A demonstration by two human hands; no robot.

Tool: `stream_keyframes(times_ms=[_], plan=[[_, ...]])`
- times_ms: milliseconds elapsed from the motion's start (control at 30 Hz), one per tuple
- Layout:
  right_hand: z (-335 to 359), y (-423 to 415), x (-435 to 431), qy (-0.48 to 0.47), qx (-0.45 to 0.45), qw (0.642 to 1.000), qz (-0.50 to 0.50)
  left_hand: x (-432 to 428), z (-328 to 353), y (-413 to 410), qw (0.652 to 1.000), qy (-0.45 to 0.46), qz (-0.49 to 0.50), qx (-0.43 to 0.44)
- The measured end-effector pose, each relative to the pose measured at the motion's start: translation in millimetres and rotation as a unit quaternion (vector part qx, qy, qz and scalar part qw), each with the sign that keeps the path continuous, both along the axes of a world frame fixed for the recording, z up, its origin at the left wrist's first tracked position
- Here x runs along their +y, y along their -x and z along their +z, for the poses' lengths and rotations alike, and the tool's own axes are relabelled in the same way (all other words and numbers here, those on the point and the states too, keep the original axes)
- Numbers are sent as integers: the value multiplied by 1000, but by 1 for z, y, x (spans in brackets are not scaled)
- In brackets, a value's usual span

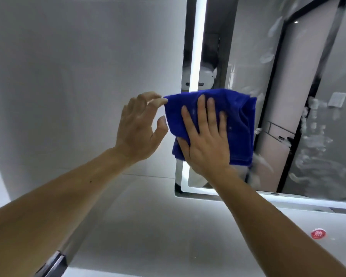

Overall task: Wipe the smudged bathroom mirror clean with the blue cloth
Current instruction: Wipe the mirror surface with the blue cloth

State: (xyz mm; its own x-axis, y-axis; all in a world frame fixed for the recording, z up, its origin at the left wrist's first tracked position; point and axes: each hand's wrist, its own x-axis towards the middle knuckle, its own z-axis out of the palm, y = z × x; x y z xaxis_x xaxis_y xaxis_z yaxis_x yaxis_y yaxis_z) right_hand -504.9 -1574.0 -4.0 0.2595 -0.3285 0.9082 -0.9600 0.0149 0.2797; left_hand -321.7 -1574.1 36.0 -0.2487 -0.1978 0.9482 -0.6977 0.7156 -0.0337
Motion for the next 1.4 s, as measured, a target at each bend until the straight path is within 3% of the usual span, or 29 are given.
stream_keyframes(times_ms=[200, 400, 500, 633, 833, 933, 1067, 1267, 1400], plan=[[-25, -2, -5, 7, -30, 999, 10, -3, 3, 0, 998, 3, 18, 63], [-148, 25, 8, -72, 78, 994, 9, 0, -3, -2, 999, -14, 20, 35], [-157, 35, 17, -91, 116, 989, -6, 6, -3, 0, 999, -35, 21, 7], [-111, 41, 23, -82, 143, 986, 15, 5, -2, -1, 999, -28, 30, -25], [64, 17, 6, 25, -11, 999, -17, 0, 0, 5, 998, -44, 35, -16], [83, 9, 2, 44, -44, 998, -28, -1, 7, 0, 998, -41, 38, -5], [30, 1, 2, 13, -58, 998, -17, -3, 6, -3, 997, -61, 47, -1], [-112, 17, 12, -94, 47, 994, -13, -2, -2, -4, 997, -68, 40, -19], [-122, 32, 20, -149, 81, 985, -18, 0, 7, -6, 997, -62, 40, -26]])
